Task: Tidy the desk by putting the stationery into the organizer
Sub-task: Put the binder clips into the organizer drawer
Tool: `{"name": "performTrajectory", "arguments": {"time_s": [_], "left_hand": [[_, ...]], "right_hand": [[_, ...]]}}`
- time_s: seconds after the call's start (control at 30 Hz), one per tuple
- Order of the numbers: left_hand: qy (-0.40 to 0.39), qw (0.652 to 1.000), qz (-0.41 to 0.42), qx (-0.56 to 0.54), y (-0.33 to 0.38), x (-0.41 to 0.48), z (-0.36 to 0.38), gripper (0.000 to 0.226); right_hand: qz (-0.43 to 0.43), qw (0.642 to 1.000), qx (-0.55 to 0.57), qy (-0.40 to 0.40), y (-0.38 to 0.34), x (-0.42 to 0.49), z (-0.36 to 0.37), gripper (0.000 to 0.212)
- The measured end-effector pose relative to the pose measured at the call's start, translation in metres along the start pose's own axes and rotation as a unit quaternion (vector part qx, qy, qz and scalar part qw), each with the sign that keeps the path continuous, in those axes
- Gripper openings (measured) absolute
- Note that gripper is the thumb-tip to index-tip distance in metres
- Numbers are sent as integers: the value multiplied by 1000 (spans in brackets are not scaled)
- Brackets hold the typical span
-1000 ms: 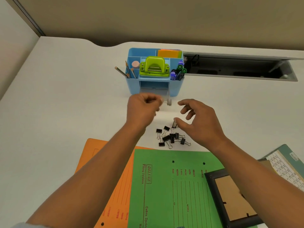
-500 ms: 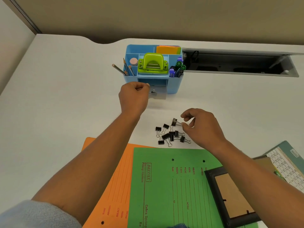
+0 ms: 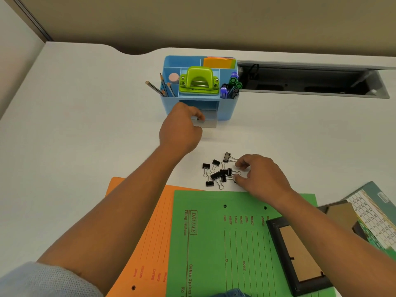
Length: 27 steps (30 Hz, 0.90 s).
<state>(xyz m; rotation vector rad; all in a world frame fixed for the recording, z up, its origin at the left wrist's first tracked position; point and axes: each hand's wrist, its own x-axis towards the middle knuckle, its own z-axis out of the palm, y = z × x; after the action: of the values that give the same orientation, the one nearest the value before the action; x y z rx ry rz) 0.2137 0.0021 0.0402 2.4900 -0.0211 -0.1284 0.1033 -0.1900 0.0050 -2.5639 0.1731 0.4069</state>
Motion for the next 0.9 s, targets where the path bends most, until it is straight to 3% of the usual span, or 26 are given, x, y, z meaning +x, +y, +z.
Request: {"name": "performTrajectory", "arguments": {"time_s": [0.2,0.5,0.67,0.9], "left_hand": [[-33,998,14,58,3,-1,-2,65],[-15,998,13,64,3,-4,2,52],[-27,994,21,99,2,-3,5,67],[-54,985,32,160,5,-2,3,54]], "right_hand": [[-2,1000,-5,-6,0,-1,0,32],[2,1000,-5,-6,2,-4,2,32],[4,1000,-4,-5,3,-2,1,33],[6,1000,-6,-5,3,-3,3,35]]}}
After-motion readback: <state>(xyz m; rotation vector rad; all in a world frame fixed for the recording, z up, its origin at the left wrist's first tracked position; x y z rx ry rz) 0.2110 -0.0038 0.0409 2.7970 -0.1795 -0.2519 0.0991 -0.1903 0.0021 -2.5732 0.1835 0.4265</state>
